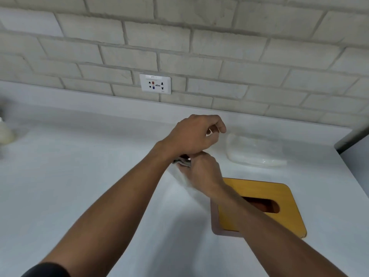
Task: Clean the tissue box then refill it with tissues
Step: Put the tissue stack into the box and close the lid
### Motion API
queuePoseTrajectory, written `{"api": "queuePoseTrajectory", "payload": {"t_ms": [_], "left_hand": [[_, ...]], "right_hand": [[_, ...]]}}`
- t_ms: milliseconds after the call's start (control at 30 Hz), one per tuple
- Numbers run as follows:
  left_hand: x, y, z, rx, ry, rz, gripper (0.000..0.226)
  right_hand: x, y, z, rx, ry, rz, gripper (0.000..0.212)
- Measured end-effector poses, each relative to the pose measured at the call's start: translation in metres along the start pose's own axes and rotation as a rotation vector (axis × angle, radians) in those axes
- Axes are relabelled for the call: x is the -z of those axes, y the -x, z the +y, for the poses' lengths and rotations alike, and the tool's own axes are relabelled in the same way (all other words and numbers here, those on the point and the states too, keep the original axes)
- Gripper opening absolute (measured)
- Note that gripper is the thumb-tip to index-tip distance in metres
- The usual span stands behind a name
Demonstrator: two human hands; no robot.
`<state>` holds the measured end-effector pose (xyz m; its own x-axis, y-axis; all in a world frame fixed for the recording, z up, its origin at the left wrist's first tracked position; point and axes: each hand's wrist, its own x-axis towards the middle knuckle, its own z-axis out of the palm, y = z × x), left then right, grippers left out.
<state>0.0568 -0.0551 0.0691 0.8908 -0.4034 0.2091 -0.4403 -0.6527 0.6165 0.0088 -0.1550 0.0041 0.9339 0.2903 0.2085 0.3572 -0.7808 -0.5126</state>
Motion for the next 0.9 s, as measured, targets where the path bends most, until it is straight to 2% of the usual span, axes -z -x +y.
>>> {"api": "queuePoseTrajectory", "payload": {"t_ms": [67,100,167,233,267,333,433,533,633,900], "left_hand": [[-0.001,0.003,-0.001,-0.008,-0.020,-0.014,0.021],[-0.003,0.004,-0.002,-0.007,-0.029,-0.021,0.019],[-0.008,0.008,-0.004,-0.004,-0.044,-0.046,0.018],[-0.017,0.012,-0.006,-0.019,-0.045,-0.088,0.018],[-0.022,0.014,-0.007,-0.027,-0.043,-0.118,0.018],[-0.033,0.018,-0.009,-0.037,-0.048,-0.176,0.019],[-0.047,0.020,-0.010,-0.052,-0.044,-0.216,0.019],[-0.059,0.015,-0.004,-0.069,-0.030,-0.232,0.018],[-0.071,0.005,0.010,-0.101,-0.053,-0.248,0.018],[-0.072,-0.037,0.045,-0.106,-0.222,-0.119,0.021]], "right_hand": [[-0.012,0.008,-0.011,0.127,0.019,0.016,0.011],[-0.019,0.016,-0.015,0.175,0.029,-0.049,0.012],[-0.038,0.039,-0.020,0.215,0.094,-0.324,0.035],[-0.056,0.065,-0.024,0.220,0.074,-0.636,0.073],[-0.062,0.075,-0.025,0.212,0.027,-0.751,0.081],[-0.064,0.088,-0.022,0.218,-0.024,-0.844,0.067],[-0.044,0.097,-0.012,0.255,-0.040,-0.706,0.046],[-0.013,0.093,0.003,0.119,-0.154,-0.518,0.037],[0.021,0.083,0.020,0.083,-0.145,-0.338,0.028],[0.084,0.047,0.081,-0.121,-0.041,-0.280,0.025]]}}
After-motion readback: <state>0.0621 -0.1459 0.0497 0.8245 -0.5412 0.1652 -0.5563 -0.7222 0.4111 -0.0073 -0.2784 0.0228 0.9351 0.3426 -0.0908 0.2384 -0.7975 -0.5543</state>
